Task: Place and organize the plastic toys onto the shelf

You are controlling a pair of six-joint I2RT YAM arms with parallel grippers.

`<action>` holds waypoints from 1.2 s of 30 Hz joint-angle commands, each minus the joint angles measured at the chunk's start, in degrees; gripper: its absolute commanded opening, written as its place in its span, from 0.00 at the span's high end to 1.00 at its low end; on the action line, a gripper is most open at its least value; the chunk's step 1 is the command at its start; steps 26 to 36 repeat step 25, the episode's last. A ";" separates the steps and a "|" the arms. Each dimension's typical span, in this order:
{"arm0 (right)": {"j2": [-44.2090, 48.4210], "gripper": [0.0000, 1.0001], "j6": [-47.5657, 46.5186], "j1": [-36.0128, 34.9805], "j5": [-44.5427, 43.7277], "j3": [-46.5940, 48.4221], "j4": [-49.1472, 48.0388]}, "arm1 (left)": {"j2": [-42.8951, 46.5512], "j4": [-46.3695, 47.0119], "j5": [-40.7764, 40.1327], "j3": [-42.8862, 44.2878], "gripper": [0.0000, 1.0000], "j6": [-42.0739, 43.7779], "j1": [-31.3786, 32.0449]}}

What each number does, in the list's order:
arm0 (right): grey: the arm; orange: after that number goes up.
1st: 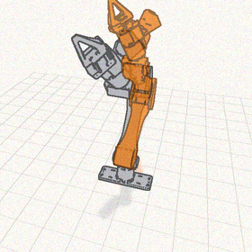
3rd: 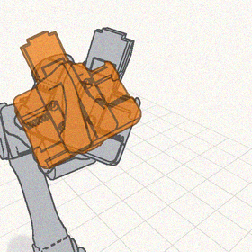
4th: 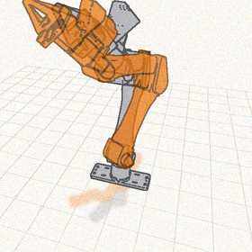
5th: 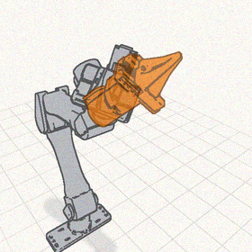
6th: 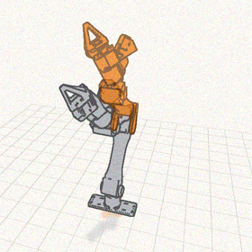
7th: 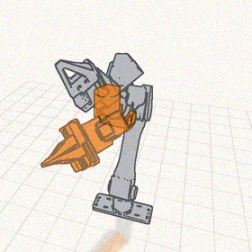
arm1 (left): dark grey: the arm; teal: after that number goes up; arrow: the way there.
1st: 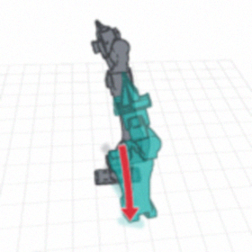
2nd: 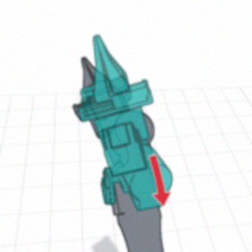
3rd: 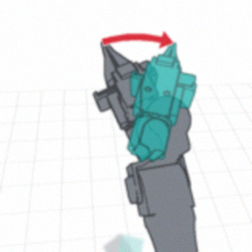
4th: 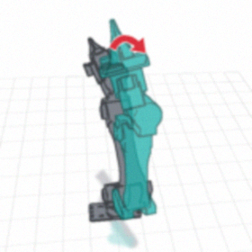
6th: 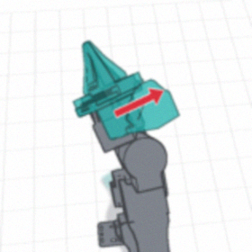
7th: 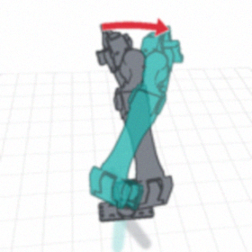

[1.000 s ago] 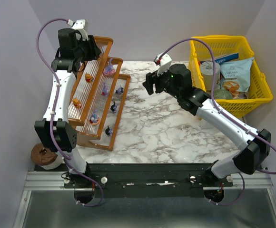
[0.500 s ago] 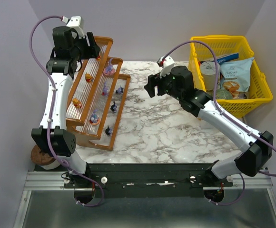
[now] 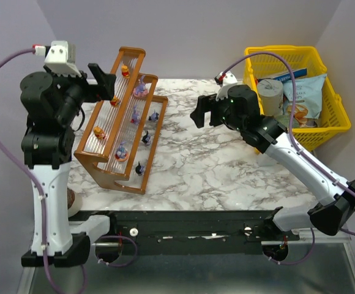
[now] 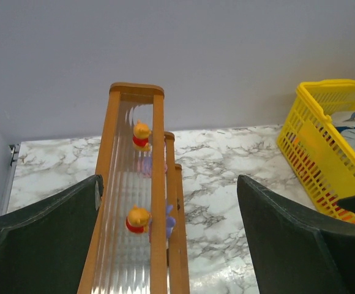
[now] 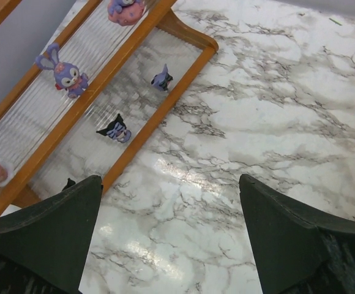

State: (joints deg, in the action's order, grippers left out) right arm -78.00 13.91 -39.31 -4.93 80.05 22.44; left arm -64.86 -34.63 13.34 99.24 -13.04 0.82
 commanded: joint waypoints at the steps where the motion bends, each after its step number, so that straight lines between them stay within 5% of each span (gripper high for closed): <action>1: 3.45 0.00 2.79 0.20 -6.66 3.62 7.61 | 7.45 -4.65 -2.44 -9.05 0.01 -1.11 -0.29; 15: 5.48 0.00 3.05 0.20 -9.14 11.45 21.60 | 18.01 -7.56 -6.40 -22.33 0.01 1.17 -0.29; 36: 7.16 0.00 7.27 0.11 -8.43 10.74 23.53 | 17.40 -7.91 -6.31 -21.99 0.01 1.44 -0.29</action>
